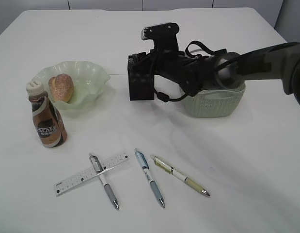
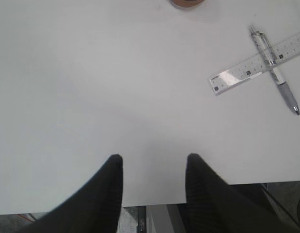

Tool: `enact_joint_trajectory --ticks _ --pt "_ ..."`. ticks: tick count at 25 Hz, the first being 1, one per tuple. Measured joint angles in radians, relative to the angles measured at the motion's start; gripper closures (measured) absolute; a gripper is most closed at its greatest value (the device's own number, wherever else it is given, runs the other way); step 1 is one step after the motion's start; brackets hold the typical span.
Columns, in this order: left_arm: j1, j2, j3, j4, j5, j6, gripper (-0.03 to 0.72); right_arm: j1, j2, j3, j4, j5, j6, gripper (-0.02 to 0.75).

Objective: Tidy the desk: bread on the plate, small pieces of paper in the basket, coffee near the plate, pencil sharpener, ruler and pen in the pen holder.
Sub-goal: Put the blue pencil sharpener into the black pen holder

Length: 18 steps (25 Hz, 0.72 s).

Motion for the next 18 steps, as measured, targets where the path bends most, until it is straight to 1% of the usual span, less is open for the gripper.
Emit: enact_joint_trajectory --ticks 4,9,11,13,18 --pt "0.0 0.0 0.0 0.0 0.0 0.0 0.381 0.0 -0.007 0.0 0.0 0.083 0.0 0.269" --pt "0.0 0.0 0.0 0.015 0.0 0.0 0.381 0.0 -0.109 0.0 0.0 0.191 0.0 0.269" --pt "0.0 0.0 0.0 0.032 0.0 0.0 0.381 0.0 -0.168 0.0 0.0 0.266 0.0 0.269" --pt "0.0 0.0 0.0 0.05 0.0 0.0 0.38 0.0 -0.234 0.0 0.001 0.373 0.0 0.269" --pt "0.0 0.0 0.0 0.05 0.0 0.0 0.381 0.0 -0.394 0.0 0.006 0.621 0.0 0.269"
